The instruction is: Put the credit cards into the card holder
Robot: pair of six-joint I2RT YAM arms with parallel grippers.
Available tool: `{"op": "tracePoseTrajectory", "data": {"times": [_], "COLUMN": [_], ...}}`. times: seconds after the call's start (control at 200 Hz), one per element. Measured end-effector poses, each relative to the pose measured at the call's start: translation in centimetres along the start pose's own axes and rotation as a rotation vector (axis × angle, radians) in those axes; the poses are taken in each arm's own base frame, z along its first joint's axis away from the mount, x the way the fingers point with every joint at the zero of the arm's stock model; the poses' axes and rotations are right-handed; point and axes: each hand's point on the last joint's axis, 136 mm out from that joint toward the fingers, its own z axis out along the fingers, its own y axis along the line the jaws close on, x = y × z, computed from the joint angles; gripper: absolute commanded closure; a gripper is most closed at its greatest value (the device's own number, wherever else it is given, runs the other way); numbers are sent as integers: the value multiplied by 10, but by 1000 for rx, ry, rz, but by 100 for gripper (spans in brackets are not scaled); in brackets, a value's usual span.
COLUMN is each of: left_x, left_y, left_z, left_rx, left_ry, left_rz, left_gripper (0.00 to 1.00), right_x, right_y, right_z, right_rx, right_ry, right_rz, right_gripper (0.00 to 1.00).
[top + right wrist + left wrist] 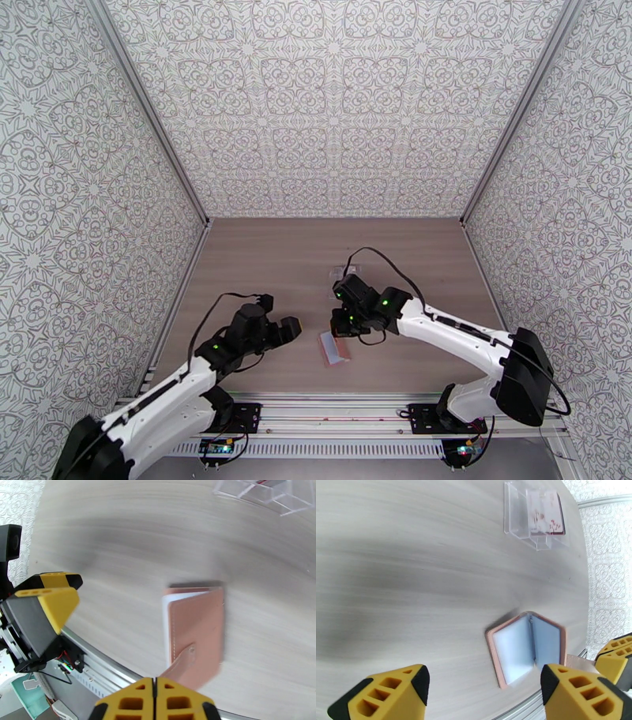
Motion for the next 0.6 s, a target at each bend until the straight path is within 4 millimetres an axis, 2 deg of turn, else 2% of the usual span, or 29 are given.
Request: {"op": "tracePoseTrajectory", "data": {"times": [0.13,0.34,0.6], "left_x": [10,26,38], "left_y": [7,3,0], "left_z": [2,12,22], "left_rx": [-5,17,24], "left_ry": [46,131,181], "left_rz": [-15,4,30], "left_gripper": [33,50,59], "right_x": [-5,-7,-6], "right_y": [8,13,4], "right_z": [5,18,26], "right_rx": [-35,-84,-95], "right_ry": [-8,-17,-18], "right_rz": [10,53,95], "right_gripper": [100,100,100]}}
